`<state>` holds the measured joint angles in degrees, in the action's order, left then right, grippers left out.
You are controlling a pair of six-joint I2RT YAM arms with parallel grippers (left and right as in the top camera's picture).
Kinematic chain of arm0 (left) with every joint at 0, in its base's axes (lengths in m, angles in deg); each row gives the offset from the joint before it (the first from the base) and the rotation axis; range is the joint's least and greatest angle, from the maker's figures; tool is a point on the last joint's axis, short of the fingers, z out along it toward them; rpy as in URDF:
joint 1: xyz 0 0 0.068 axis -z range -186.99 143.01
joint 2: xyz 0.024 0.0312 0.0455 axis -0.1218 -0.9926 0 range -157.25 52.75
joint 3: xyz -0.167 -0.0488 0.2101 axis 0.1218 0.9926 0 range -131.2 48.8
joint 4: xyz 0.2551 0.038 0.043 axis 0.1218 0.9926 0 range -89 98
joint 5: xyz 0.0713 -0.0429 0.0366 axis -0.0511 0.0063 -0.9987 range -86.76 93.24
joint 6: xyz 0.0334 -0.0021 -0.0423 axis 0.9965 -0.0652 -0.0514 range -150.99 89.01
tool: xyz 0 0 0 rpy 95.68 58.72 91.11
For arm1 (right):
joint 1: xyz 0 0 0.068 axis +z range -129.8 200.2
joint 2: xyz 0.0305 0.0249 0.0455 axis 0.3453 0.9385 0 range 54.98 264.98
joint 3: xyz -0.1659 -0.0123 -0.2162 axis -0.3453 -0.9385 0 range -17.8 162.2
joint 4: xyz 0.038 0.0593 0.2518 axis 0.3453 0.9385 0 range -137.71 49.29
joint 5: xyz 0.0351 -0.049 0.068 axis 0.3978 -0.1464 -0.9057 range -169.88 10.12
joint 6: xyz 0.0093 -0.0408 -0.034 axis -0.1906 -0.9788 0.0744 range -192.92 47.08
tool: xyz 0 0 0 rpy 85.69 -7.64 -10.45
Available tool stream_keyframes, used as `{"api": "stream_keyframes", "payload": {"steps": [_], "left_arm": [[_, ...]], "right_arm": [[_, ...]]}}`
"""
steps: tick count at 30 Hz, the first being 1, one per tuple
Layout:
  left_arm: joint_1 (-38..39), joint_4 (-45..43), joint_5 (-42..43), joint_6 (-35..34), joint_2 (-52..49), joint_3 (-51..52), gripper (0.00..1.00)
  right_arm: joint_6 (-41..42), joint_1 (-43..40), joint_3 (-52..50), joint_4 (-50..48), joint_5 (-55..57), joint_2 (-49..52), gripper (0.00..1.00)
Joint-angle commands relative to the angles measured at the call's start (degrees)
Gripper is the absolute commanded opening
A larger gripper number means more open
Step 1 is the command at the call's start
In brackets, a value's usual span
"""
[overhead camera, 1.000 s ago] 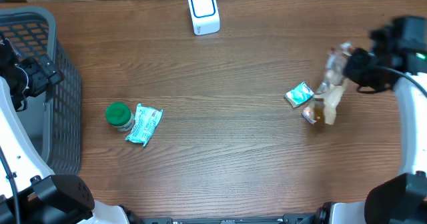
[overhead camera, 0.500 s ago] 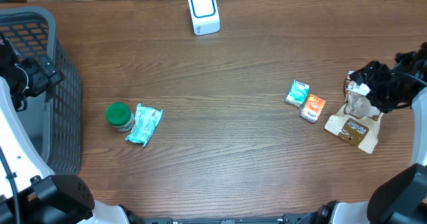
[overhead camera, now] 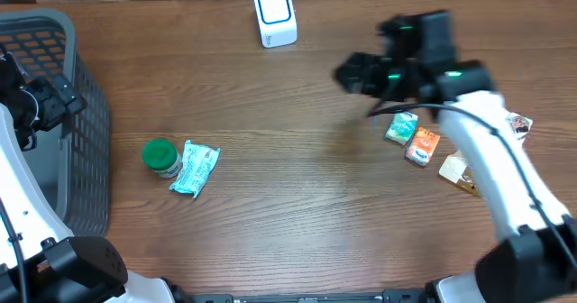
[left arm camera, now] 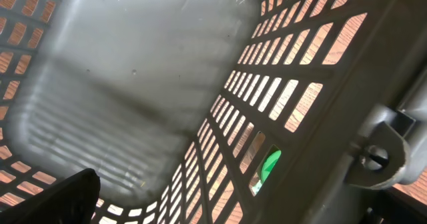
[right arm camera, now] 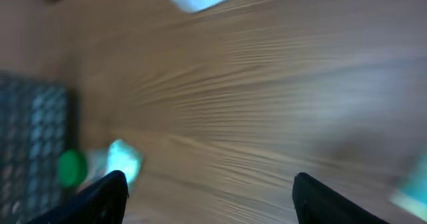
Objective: Scan the item barcode
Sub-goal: 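Move the right gripper left toward the mint-green wipes pack, then grasp the mint-green wipes pack with the right gripper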
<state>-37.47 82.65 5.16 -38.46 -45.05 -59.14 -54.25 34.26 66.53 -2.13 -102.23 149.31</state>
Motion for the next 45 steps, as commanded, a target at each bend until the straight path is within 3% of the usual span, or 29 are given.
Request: {"api": "stream_keyframes", "payload": {"steps": [1, 13, 20, 29, 33, 39, 45], "left_arm": [[-0.24, -0.02, -0.57, 0.42, -0.46, 0.11, 1.00], [-0.24, -0.02, -0.57, 0.42, -0.46, 0.11, 1.00], [-0.24, -0.02, -0.57, 0.42, -0.46, 0.11, 1.00], [-0.24, -0.02, -0.57, 0.42, -0.46, 0.11, 0.99], [-0.24, -0.02, -0.57, 0.42, -0.46, 0.11, 1.00], [-0.24, -0.02, -0.57, 0.42, -0.46, 0.11, 1.00], [-0.24, -0.02, -0.57, 0.42, -0.46, 0.11, 1.00]], "right_arm": [[6.60, 8.68, 0.81, -5.35, -0.28, 6.97, 0.80], [6.62, 27.74, 0.81, -22.86, 0.04, 24.85, 0.79], [10.16, 33.64, 0.81, -24.79, 8.55, 26.60, 0.69], [14.53, 39.91, 0.81, -31.63, 12.94, 30.58, 0.68], [13.53, 42.07, 0.81, -35.30, 16.37, 30.97, 0.69], [4.35, 44.37, 0.81, -39.04, 23.10, 30.97, 0.68], [1.75, 44.37, 0.81, -40.61, 22.29, 31.78, 0.56]]}}
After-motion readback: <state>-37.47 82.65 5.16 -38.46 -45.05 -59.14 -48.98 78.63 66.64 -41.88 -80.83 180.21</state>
